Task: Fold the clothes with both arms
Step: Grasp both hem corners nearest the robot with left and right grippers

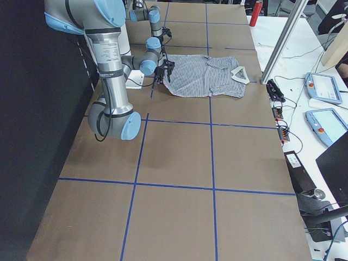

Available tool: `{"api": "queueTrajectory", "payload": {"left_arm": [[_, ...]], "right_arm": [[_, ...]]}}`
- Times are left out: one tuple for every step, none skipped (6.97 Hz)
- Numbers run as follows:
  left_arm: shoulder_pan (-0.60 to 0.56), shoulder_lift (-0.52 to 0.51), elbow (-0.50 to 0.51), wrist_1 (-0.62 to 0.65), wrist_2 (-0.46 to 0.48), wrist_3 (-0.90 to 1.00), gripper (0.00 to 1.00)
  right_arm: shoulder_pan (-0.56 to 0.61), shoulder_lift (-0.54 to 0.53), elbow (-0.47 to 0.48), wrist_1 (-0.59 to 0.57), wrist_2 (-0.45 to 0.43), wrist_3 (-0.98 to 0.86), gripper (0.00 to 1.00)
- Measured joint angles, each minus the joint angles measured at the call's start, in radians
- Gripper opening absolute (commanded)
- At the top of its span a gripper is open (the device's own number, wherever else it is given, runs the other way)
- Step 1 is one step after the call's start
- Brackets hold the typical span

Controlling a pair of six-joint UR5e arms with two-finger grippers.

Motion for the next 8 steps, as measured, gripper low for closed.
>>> {"api": "queueTrajectory", "payload": {"left_arm": [[0.0,0.0,0.004,0.001,0.0,0.0,0.14],[0.0,0.0,0.006,0.002,0.0,0.0,0.0],[0.0,0.0,0.006,0.003,0.0,0.0,0.0],[0.0,0.0,0.002,0.004,0.0,0.0,0.0],[-0.001,0.0,-0.005,0.005,-0.001,0.001,0.0],[-0.004,0.001,-0.02,0.006,-0.003,0.005,0.0],[-0.007,0.006,-0.052,0.012,-0.004,0.01,0.0],[-0.007,0.008,-0.09,0.038,-0.006,0.015,0.0]], "right_arm": [[0.001,-0.001,0.001,0.0,0.001,0.0,0.0],[0.002,-0.002,0.002,0.0,0.001,0.0,0.0],[0.005,-0.003,0.003,0.0,0.001,0.0,0.0],[0.007,-0.004,0.006,-0.001,0.002,0.0,0.0],[0.01,-0.005,0.008,-0.001,0.003,0.0,0.0],[0.014,-0.008,0.012,-0.001,0.007,-0.001,0.0],[0.021,-0.019,0.027,-0.002,0.019,-0.002,0.0],[0.027,-0.049,0.058,-0.002,0.036,-0.003,0.0]]}}
